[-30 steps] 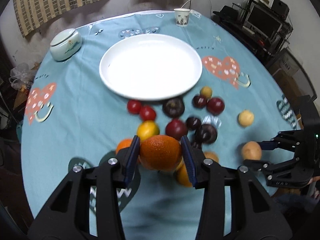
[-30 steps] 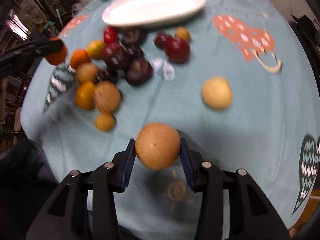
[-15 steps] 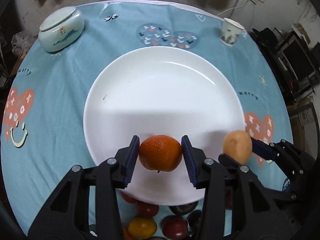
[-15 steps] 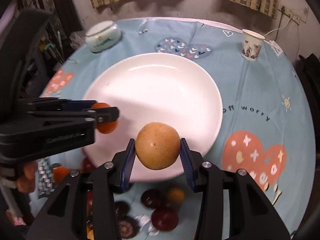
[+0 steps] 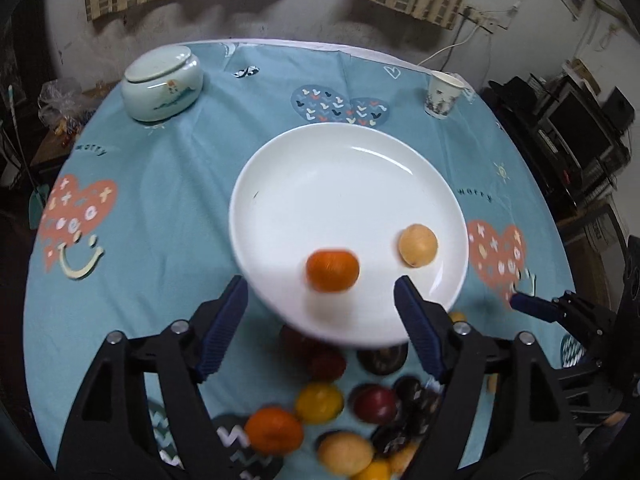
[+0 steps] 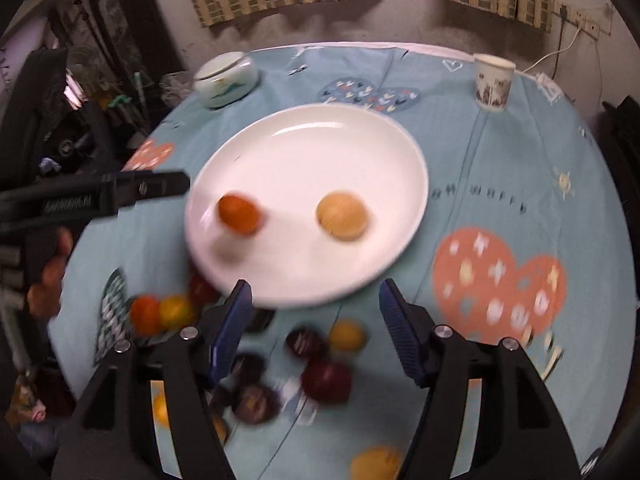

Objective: Organize fruits
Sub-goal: 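Withdraw both grippers from the plate back toward the fruit pile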

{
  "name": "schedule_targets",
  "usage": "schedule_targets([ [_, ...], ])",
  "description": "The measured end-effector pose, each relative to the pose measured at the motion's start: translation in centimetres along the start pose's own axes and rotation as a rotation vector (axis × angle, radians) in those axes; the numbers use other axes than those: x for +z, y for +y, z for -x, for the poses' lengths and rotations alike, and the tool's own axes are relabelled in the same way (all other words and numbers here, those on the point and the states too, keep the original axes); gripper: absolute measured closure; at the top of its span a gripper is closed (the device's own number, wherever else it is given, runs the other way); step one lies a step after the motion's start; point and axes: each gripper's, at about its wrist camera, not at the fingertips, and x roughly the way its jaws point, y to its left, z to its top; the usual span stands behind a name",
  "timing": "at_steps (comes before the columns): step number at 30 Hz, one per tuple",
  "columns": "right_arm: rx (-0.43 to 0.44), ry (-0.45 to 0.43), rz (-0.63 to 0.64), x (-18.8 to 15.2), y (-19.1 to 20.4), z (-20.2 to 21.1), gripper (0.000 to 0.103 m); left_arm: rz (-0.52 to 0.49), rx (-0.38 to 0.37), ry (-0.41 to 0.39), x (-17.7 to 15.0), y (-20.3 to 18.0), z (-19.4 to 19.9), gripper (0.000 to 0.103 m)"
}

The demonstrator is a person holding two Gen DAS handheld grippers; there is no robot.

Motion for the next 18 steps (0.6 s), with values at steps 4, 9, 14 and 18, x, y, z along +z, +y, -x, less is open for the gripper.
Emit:
schedule_targets([
  [4,0.015,0.057,0.036,-6.8,1.3,1.9,0.036,-0.005,0.004,0.011,-4.8,1.3,2.4,0.02],
  [9,-0.031,0.122,0.046,-13.5,2.9,2.1,0.036,-0.023,0.045,0.013,-11.2,2.4,3.7,0.015],
  [14,-0.114,0.103,-0.03,-16.6,2.3,1.2,0.036,0.01,0.05,0.06,-15.6,3.5,2.1,0.013],
  [18,-0.15,0.069,-0.038,-16.9,2.3,1.2,0.036,0.054,0.054,0.087,-16.4,4.4,1.7,0.013],
])
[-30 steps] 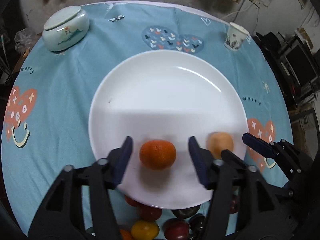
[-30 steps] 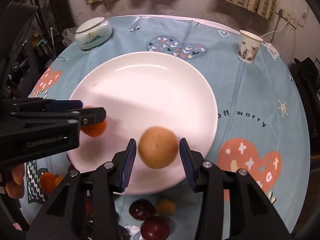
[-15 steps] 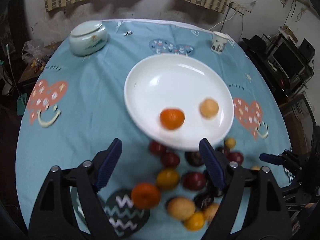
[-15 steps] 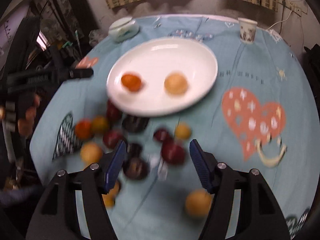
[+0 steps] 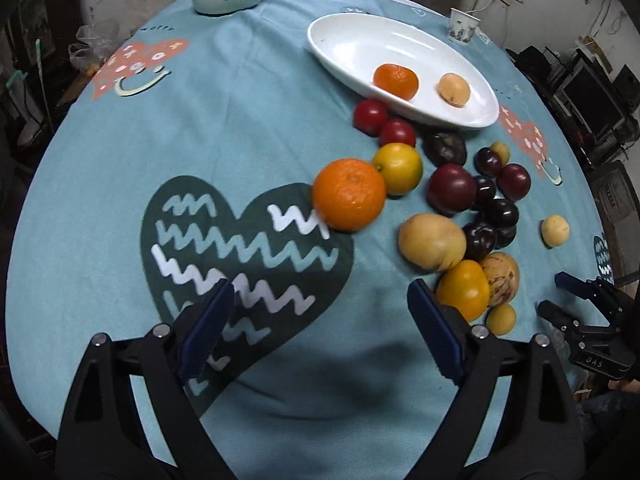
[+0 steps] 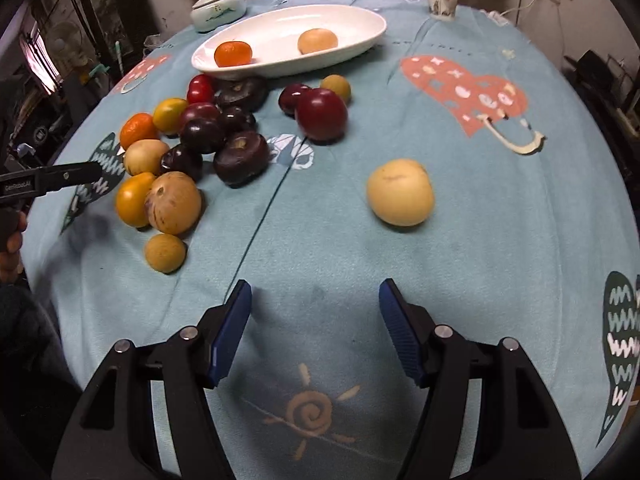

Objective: Organize fruits
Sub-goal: 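Withdraw both grippers from the plate back toward the fruit pile, then grasp a small yellow fruit with the right gripper while the left grasps a large orange fruit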

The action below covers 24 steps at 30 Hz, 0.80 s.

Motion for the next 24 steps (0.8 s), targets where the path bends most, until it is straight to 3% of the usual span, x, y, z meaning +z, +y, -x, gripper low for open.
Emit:
schedule_targets([
  [6,0.015,-0.001,-0.001,0.1,0.0,0.1,0.036,-0.027,0.002,-0.046,-0.2,-0.4,1.6,0.013],
  [9,0.085,0.011,-0.017,0.2,0.3,0.3,0.036,-0.092,-0.021,-0.042,-0.4,-1.6,1.8,0.013],
  [15,0.231,0.011,0.099,1.8,4.8,0.4,0.036,-0.211,-0.044,-0.021,-1.2,-4.2,2.0,0.013],
  [17,0.237,0.027,0.128,2.4,5.9,-0.3,0.041,-0.226,-0.045,-0.02,-1.4,-4.6,2.0,0.013],
  [18,0.242,0.044,0.138,2.8,6.2,-0.7,0.049,-0.231,-0.046,-0.019,-1.5,-4.7,2.1,0.013],
  [23,0.238,0.089,0.166,4.0,7.4,-2.7,0.056,-0.246,-0.05,-0.014,-1.7,-5.0,2.2,0.013],
  [24,0.237,0.093,0.175,4.2,7.6,-2.8,0.066,-0.257,-0.052,-0.01,-1.8,-5.2,2.1,0.013],
])
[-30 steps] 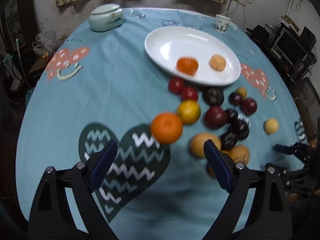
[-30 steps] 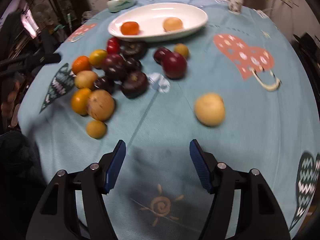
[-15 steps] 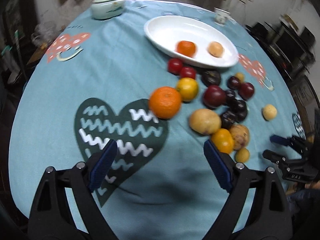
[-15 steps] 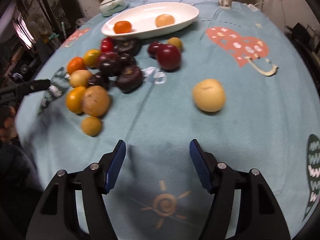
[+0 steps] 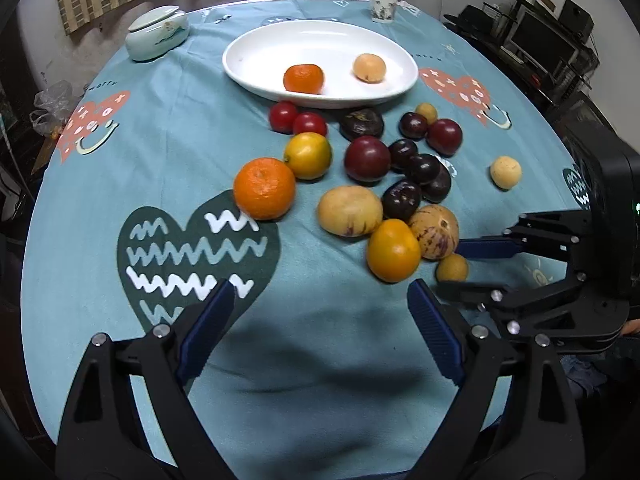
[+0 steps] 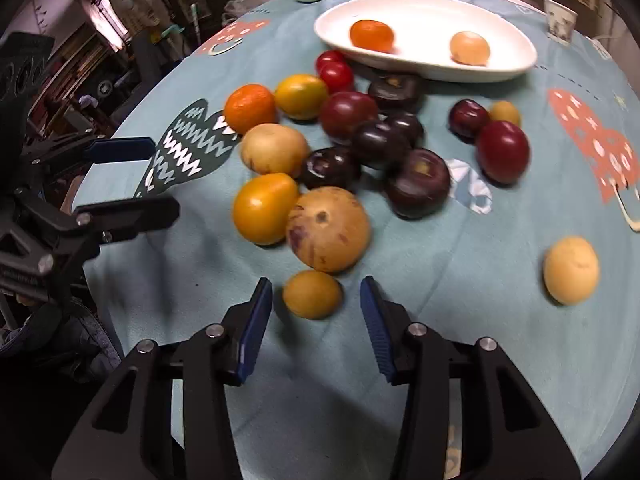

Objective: Organize fruits
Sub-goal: 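Grasp a small yellow fruit with the right gripper while the left grasps a large orange fruit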

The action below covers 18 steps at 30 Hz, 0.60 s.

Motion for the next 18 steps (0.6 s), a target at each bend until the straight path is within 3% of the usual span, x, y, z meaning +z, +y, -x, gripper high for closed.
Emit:
schedule_targets([
  [1,0.009,0.005,0.002,0.1,0.0,0.0,0.073,-0.009,-0.003,0.001,0.1,-0.3,-0.1,0.013],
  [5,0.043,0.014,0.001,-0.4,-0.3,0.5,0.074,-0.058,-0.031,0.013,0.5,-1.9,-1.1,0.013],
  [9,0.021,0.001,-0.06,-1.6,-1.6,1.7,0.074,-0.102,-0.056,0.031,1.2,-3.5,-2.8,0.013],
  [14,0.001,-0.013,-0.103,-2.9,-2.6,2.7,0.074,-0.089,-0.042,0.055,1.7,-3.4,-4.9,0.014],
  [16,0.0,-0.014,-0.107,-3.2,-2.5,2.7,0.074,-0.082,-0.068,0.05,1.9,-3.2,-5.2,0.014],
  [18,-0.004,-0.013,-0.112,-3.5,-2.6,2.7,0.074,-0.086,-0.088,0.035,2.3,-3.3,-5.2,0.023],
])
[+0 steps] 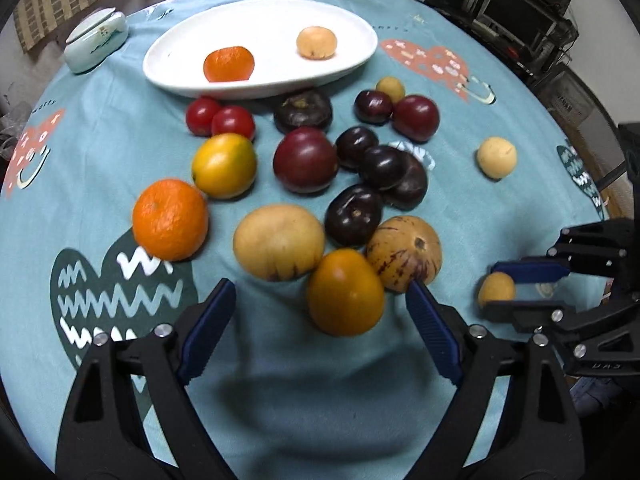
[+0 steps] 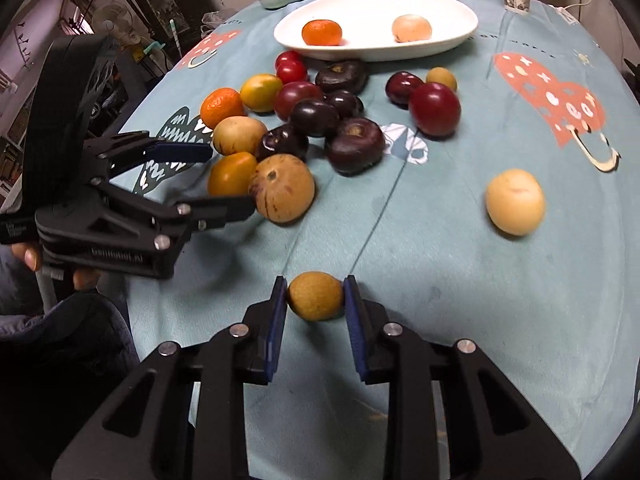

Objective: Organize fruits
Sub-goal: 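Grasp a small yellow fruit with the right gripper while the left grasps a large orange fruit, then carry both fruits to the white plate and open both grippers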

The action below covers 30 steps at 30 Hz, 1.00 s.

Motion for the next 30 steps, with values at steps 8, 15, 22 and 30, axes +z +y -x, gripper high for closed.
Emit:
schedule_targets([
  [8,0.002,0.007,-0.01,0.2,-0.2,-0.2,0.074,0.017,-0.072,0.01,0.2,0.3,0.3,0.064],
  [15,0.003,0.007,0.003,0.5,0.1,0.0,0.074,0.014,-0.051,0.036,0.2,-0.1,-0.4,0.064],
  [22,-0.004,0.0,-0.001,0.5,0.1,0.5,0.074,-0.04,0.031,0.069,0.7,-1.5,0.1,0.065],
  [30,0.003,0.004,0.013,0.7,0.5,0.3,0.074,-0.07,0.118,0.003,2.9,-2.8,3.8,0.065],
])
